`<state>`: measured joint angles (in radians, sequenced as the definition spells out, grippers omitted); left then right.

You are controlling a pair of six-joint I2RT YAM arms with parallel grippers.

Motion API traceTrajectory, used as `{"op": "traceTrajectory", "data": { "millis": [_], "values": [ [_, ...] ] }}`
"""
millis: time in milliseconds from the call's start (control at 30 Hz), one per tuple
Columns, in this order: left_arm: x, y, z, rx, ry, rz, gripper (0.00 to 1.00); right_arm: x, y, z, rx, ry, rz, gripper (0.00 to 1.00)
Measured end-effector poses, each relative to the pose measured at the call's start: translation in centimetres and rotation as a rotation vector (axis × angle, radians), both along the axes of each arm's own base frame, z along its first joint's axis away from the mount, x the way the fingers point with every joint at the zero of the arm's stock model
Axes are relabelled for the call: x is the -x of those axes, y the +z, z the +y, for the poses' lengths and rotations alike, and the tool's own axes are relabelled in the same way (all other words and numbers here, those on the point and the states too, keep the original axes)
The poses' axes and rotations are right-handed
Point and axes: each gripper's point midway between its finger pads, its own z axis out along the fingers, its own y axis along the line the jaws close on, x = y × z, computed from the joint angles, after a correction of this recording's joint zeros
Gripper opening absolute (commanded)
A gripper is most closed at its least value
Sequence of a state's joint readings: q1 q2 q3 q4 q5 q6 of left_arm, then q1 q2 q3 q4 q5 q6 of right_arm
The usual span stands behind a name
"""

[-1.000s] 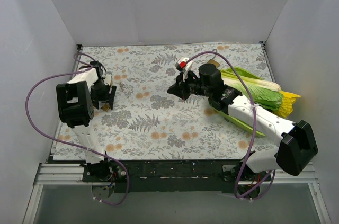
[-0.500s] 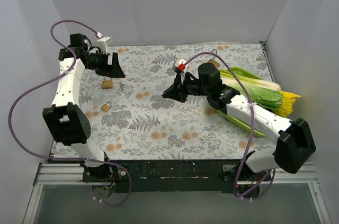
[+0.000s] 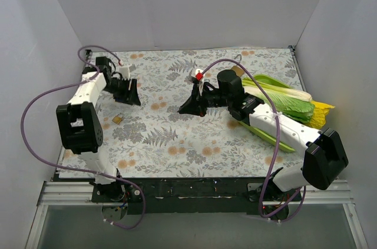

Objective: Lock with the key
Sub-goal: Adjust the lock at the center of the board.

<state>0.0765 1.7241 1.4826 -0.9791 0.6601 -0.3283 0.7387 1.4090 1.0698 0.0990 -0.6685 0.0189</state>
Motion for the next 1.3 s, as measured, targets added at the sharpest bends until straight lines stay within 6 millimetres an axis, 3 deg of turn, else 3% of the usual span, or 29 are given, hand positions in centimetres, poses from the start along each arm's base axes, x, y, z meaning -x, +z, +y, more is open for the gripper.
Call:
{"op": "traceTrajectory", "data": {
  "millis": [67,167,633,1300],
  "values": [
    [1.8,-5.4,1.5,-0.079,0.05,0.176,0.5,0.0,-0.1,0.0,0.004,-0.003,0.003,0.01],
    [4.4,-8.9,2.9,-0.169,0.093,0.325,0.51,0.0,-0.3,-0.1,0.012,-0.006,0.01,0.01],
    [5.6,-13.2,5.4,-0.315,0.18,0.395,0.53,-0.2,-0.6,-0.2,0.023,-0.014,-0.002,0.01],
    [3.1,-13.1,7.2,-0.398,0.264,0.322,0.65,-0.7,-0.7,-0.4,0.031,-0.034,-0.012,0.01]
  ]
}}
